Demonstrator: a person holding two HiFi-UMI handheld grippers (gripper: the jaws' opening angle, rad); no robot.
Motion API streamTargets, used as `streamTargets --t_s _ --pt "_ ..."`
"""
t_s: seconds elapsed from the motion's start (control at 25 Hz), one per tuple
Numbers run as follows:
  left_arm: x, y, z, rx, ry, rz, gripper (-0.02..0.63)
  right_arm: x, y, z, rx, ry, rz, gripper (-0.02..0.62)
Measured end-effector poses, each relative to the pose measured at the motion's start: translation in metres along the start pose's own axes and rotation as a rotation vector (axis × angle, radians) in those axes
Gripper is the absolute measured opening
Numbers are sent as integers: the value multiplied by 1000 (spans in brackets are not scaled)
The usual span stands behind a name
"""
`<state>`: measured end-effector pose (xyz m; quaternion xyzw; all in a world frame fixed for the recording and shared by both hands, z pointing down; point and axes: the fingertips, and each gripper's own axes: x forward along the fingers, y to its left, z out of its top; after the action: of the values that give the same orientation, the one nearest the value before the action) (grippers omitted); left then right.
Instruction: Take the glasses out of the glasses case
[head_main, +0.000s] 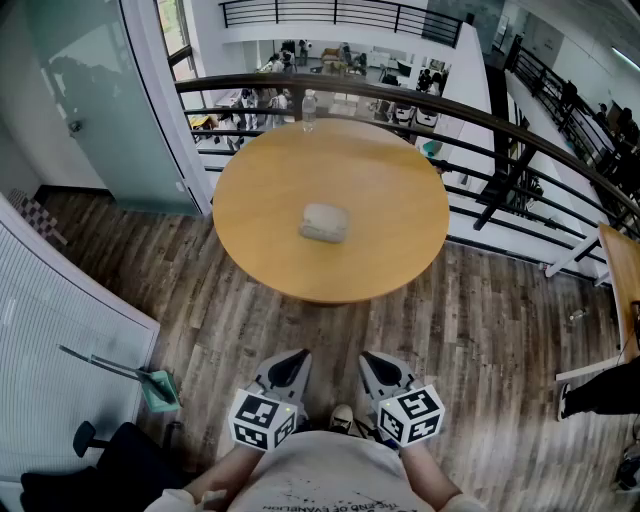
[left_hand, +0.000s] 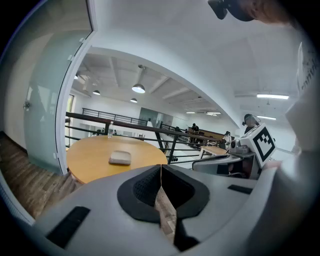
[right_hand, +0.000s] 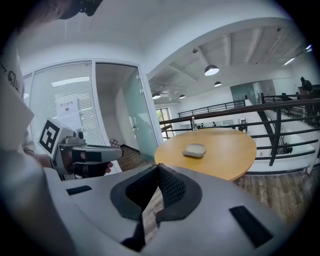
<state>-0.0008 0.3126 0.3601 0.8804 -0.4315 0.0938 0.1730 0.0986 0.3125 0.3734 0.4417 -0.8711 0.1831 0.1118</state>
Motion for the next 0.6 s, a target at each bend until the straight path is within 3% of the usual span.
streamTargets --t_s 0.6 --pt "-8 9 -2 -3 -1 4 25 5 3 4 44 -47 -4 26"
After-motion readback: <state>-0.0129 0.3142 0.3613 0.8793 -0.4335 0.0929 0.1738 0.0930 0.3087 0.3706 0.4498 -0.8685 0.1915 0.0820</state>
